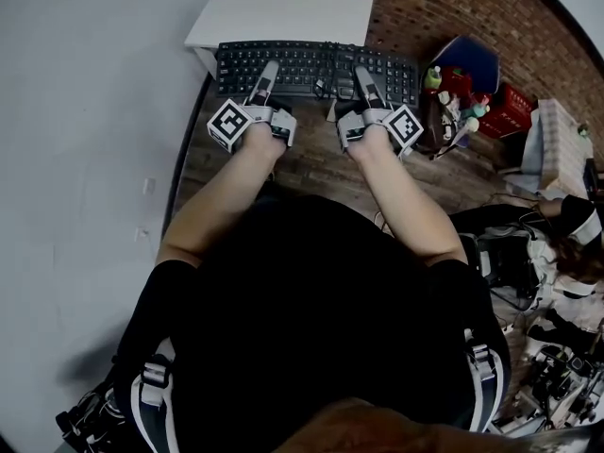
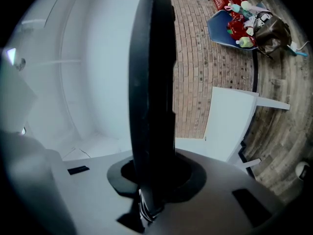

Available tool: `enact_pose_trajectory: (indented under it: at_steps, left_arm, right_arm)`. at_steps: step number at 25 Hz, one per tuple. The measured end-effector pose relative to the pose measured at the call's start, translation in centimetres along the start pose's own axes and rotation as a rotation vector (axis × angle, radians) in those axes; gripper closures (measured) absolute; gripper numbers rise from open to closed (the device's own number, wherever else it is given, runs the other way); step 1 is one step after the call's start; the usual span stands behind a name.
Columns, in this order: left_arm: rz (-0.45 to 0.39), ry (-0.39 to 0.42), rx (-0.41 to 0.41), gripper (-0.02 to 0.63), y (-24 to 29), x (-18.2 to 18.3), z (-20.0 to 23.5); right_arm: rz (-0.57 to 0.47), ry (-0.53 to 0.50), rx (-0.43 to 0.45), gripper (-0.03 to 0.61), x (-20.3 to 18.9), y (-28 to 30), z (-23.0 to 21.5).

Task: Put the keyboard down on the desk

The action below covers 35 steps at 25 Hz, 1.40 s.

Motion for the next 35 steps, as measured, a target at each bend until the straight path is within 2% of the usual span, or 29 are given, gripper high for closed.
enact_pose_trajectory:
  at_steps: [4,10,16,23,31,35]
  left_arm:
    - [0.029,-0.009,0.004,0.525,1.6,-0.6,-0.4]
    - [0.006,-0.012,0.035,0.525,3.6,-0.3,0.9]
    - [-0.005,-0.021,-0.001,0.525,5.4,2.7,2.5]
    - [0.013,-0.035,0.025,0.525,10.2,8.2,7.0]
    - [0.02,-0.039,0.029,0.523,11.0,9.0,7.9]
    - [0.021,-0.042,0.026,0.523,12.6,10.6,8.8]
  right_arm:
    - [0.025,-0.005,-0.021,0.487,1.7,-0.1,-0.1]
    - [0.026,0.011,-0.035,0.488,3.5,1.4,-0.8]
    - [0.011,0.002,-0.023,0.488,3.6,5.1,-2.2]
    - [-0.019,0.001,-0.048,0.488,5.2,12.2,-4.8]
    - [-0.029,0.006,-0.054,0.488,5.4,13.2,-5.5]
    - [-0.034,0.003,-0.05,0.488,5.9,15.5,-6.0]
Point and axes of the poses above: the fingertips, and each gripper's own axes: y forward along the fingers, z to its left, x out of its top, the point moved 6 cm from there along -y, backward along the fingers, and after that the axes turned 9 degrees about z, right-handed, at the moved point
